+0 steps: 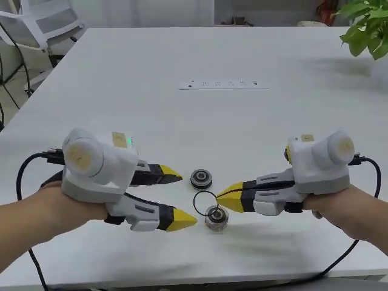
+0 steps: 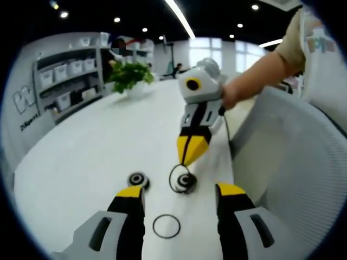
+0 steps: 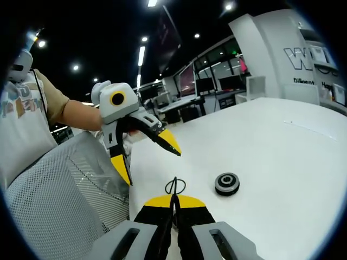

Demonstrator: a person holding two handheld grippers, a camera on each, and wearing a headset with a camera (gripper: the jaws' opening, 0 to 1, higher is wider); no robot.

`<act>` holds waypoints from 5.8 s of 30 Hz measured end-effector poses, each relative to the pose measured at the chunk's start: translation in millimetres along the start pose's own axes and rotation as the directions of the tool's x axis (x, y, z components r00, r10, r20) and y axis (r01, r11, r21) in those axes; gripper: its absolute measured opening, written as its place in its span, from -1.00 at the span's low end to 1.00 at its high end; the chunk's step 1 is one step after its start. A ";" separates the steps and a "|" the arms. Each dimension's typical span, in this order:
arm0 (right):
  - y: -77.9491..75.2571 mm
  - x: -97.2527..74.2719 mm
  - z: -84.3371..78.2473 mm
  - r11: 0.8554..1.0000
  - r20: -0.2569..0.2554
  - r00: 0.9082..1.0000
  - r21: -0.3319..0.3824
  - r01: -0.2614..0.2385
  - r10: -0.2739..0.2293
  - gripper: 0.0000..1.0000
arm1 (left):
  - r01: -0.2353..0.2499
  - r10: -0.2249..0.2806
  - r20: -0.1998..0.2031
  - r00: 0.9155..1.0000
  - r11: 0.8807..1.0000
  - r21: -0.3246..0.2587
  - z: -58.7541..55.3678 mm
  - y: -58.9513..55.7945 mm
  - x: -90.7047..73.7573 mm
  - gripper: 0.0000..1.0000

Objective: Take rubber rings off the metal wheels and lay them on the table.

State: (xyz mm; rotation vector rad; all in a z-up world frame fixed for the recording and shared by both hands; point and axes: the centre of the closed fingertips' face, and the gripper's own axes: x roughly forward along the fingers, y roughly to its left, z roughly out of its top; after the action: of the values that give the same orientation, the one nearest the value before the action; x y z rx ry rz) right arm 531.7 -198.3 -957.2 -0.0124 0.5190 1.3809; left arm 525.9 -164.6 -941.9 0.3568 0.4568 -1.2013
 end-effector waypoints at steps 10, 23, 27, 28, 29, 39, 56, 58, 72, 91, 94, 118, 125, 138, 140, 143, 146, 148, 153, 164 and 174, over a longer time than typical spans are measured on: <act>1.2 15.8 9.9 0.999 -0.017 0.999 -0.020 -0.042 0.042 -1.00 | -0.038 0.038 0.013 0.999 0.999 -0.005 -3.0 2.4 -19.7 0.27; 4.8 44.3 7.9 0.996 -0.062 0.994 -0.022 -0.088 0.086 -1.00 | -0.109 0.109 0.020 0.994 0.993 -0.042 -13.2 14.3 -39.8 0.56; 3.3 50.9 4.3 0.995 -0.078 0.992 -0.016 -0.097 0.096 -1.00 | -0.129 0.130 0.021 0.991 0.990 -0.053 -16.9 18.5 -46.5 0.60; 3.2 53.5 4.1 0.995 -0.080 0.992 -0.012 -0.100 0.099 -1.00 | -0.133 0.135 0.020 0.991 0.990 -0.054 -17.9 19.1 -47.6 0.61; 3.3 54.9 4.1 0.995 -0.080 0.992 -0.010 -0.102 0.101 -1.00 | -0.137 0.138 0.018 0.990 0.989 -0.057 -19.4 19.8 -49.4 0.63; 6.0 70.5 -6.1 0.993 -0.118 0.986 0.014 -0.121 0.121 -1.00 | -0.157 0.158 0.006 0.987 0.984 -0.081 -30.2 20.8 -57.5 0.67; -7.7 76.2 -17.2 0.998 -0.153 0.986 0.028 -0.060 0.064 -1.00 | -0.171 0.170 -0.009 0.985 0.980 -0.098 -37.6 22.2 -62.4 0.65; -10.4 76.2 -18.6 0.999 -0.160 0.986 0.024 -0.045 0.049 -1.00 | -0.171 0.171 -0.011 0.985 0.980 -0.098 -37.9 22.3 -62.1 0.65; -20.5 78.9 -26.5 0.999 -0.196 0.981 0.028 0.017 -0.011 -1.00 | -0.163 0.161 -0.031 0.987 0.980 -0.114 -44.4 19.1 -59.9 0.64; -16.7 73.4 -21.0 1.000 -0.195 0.980 0.006 0.022 -0.020 -0.52 | -0.145 0.139 -0.052 0.989 0.982 -0.120 -47.4 16.2 -57.1 0.61; -18.8 70.8 -14.8 0.999 -0.176 0.984 -0.003 0.034 -0.034 -0.38 | -0.148 0.142 -0.054 0.988 0.982 -0.120 -46.7 18.1 -58.0 0.61; -45.9 29.0 17.2 0.991 -0.065 0.989 -0.024 0.132 -0.133 0.08 | -0.155 0.150 -0.054 0.987 0.984 -0.088 -28.9 43.3 -50.3 0.62; -57.3 16.9 22.4 0.986 -0.040 0.985 -0.016 0.168 -0.168 0.19 | -0.155 0.151 -0.051 0.987 0.985 -0.081 -23.1 52.0 -45.1 0.61; -71.6 5.5 19.3 0.978 -0.038 0.978 -0.021 0.205 -0.206 0.27 | -0.147 0.143 -0.051 0.988 0.986 -0.077 -15.9 64.7 -27.2 0.61; -75.2 3.2 16.4 0.977 -0.041 0.976 -0.020 0.214 -0.214 0.28 | -0.143 0.139 -0.055 0.989 0.987 -0.072 -15.3 66.8 -23.4 0.61; -79.1 0.5 12.1 0.974 -0.048 0.973 -0.016 0.224 -0.225 0.28 | -0.140 0.136 -0.056 0.989 0.988 -0.070 -14.1 70.1 -17.6 0.61; -81.0 -1.5 8.6 0.973 -0.052 0.971 -0.011 0.231 -0.232 0.29 | -0.137 0.133 -0.056 0.989 0.988 -0.070 -13.1 72.1 -12.8 0.61; -82.5 -2.4 6.7 0.972 -0.054 0.971 -0.007 0.234 -0.235 0.29 | -0.134 0.130 -0.055 0.990 0.988 -0.074 -12.0 73.0 -8.5 0.61; -85.3 -3.7 2.0 0.970 -0.059 0.968 -0.006 0.243 -0.243 0.28 | -0.119 0.115 -0.056 0.992 0.990 -0.070 -11.0 72.2 2.7 0.60; -89.5 -5.7 -4.9 0.968 -0.069 0.965 -0.004 0.252 -0.252 0.27 | -0.099 0.094 -0.066 0.993 0.992 -0.077 -12.4 75.3 18.3 0.57; -92.6 -3.5 -11.6 0.969 -0.076 0.966 -0.004 0.249 -0.248 0.23 | -0.095 0.090 -0.067 0.994 0.992 -0.086 -13.3 82.1 27.3 0.51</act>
State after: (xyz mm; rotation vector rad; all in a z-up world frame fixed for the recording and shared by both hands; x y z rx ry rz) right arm 613.8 -224.3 -993.1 -0.1226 0.5647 1.1363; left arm 609.5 -153.3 -965.4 0.3365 0.5410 -1.0785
